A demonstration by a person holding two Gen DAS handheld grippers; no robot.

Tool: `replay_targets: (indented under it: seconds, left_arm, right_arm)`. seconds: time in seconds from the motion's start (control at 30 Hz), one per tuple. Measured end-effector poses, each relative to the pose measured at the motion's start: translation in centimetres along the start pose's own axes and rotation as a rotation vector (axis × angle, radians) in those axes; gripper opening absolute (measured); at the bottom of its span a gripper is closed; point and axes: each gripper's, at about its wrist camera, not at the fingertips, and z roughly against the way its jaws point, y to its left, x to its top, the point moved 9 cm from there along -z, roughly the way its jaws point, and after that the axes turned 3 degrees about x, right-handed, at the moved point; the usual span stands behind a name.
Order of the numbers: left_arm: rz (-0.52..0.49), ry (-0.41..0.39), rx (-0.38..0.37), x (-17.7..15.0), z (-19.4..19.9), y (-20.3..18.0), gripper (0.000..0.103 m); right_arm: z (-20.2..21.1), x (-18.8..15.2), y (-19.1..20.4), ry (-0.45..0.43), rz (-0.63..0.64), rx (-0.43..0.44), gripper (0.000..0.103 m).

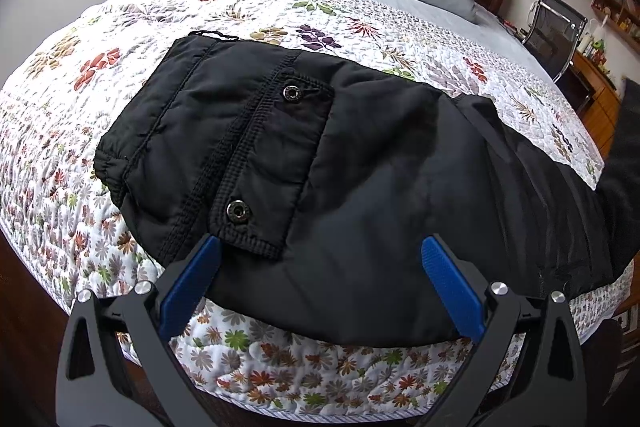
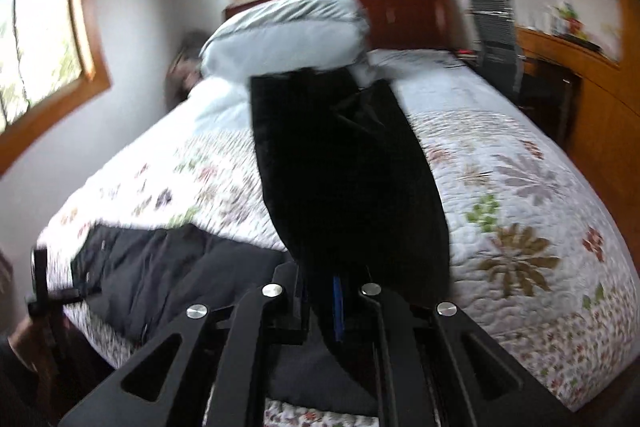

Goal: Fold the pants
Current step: 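Grasp the stacked pant legs at the hem with the right gripper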

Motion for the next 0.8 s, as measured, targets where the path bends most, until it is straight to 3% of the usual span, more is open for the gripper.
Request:
replay_targets:
  seconds: [0.27, 0.67, 0.73, 0.8]
  left_arm:
    - [0.009, 0.000, -0.019, 0.0, 0.2, 0.1, 0.100]
    - [0.012, -0.001, -0.017, -0.1, 0.2, 0.2, 0.100]
    - [0.013, -0.001, -0.016, -0.1, 0.1, 0.1, 0.100]
    - [0.012, 0.000, -0.016, -0.1, 0.1, 0.1, 0.100]
  right_arm:
    - [-5.8, -5.8, 6.1, 0.194, 0.118, 0.061, 0.009]
    - [-8.4, -12.6, 9.2, 0.340, 0.321, 0.046, 0.010]
    - [-9.1, -13.7, 9.5, 0.360, 0.347, 0.038, 0.014]
    - [-9.5, -14.4, 9.7, 0.367, 0.352, 0.045, 0.025]
